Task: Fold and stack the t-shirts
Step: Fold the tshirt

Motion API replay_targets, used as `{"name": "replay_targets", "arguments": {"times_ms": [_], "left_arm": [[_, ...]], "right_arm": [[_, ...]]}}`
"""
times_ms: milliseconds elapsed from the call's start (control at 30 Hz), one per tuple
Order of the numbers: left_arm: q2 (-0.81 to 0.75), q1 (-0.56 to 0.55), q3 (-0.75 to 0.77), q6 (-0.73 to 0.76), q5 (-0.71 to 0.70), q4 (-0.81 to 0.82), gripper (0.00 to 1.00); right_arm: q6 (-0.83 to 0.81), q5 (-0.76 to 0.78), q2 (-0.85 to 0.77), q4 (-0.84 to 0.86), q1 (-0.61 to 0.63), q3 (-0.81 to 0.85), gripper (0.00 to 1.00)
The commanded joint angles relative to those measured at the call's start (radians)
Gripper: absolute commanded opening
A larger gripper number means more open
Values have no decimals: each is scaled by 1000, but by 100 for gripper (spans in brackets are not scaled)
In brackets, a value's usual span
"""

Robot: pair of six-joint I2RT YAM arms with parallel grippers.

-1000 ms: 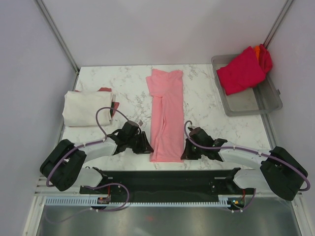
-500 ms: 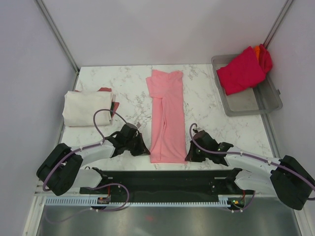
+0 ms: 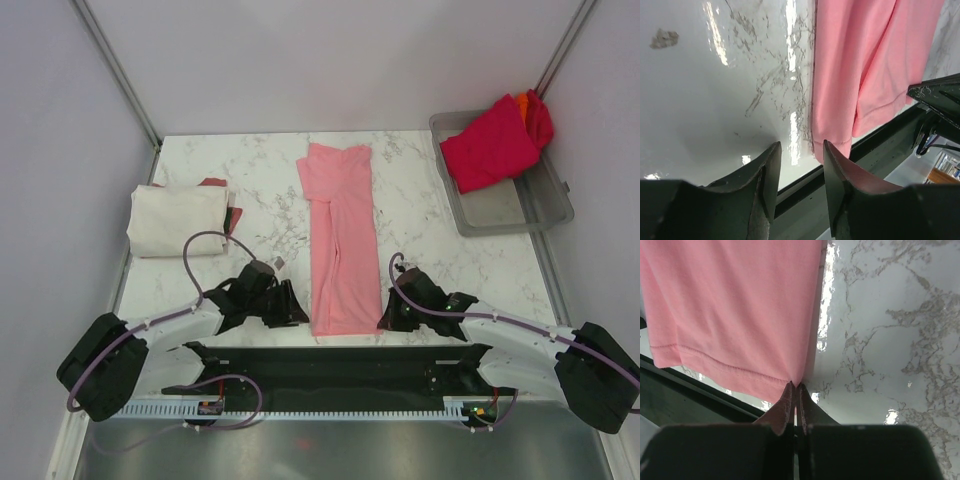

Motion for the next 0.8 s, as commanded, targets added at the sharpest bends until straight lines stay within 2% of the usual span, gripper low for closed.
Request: {"name": "replay_targets", "arguments": {"times_ms": [0, 200, 367, 567, 667, 700, 733, 767], "left_arm": [[-28, -24, -26, -34, 14, -52, 47], [44, -105, 16, -69, 2, -20, 47], [133, -138, 33, -89, 2, 37, 39], [167, -167, 40, -109, -2, 68, 40], [167, -168, 39, -109, -12, 72, 28], [164, -168, 33, -110, -10, 74, 12], [162, -168, 31, -112, -10, 75, 2], [150, -168, 28, -113, -7, 75, 2]], "right_arm": [[4, 10, -7, -29, 4, -15, 0], [4, 4, -13, -25, 4, -19, 0], [2, 2, -16, -23, 4, -18, 0], [-1, 1, -15, -21, 5, -21, 0], [-1, -6, -21, -23, 5, -24, 0], [-1, -9, -27, -21, 4, -27, 0], [-1, -12, -33, -24, 4, -27, 0], [1, -13, -38, -26, 4, -30, 0]]}}
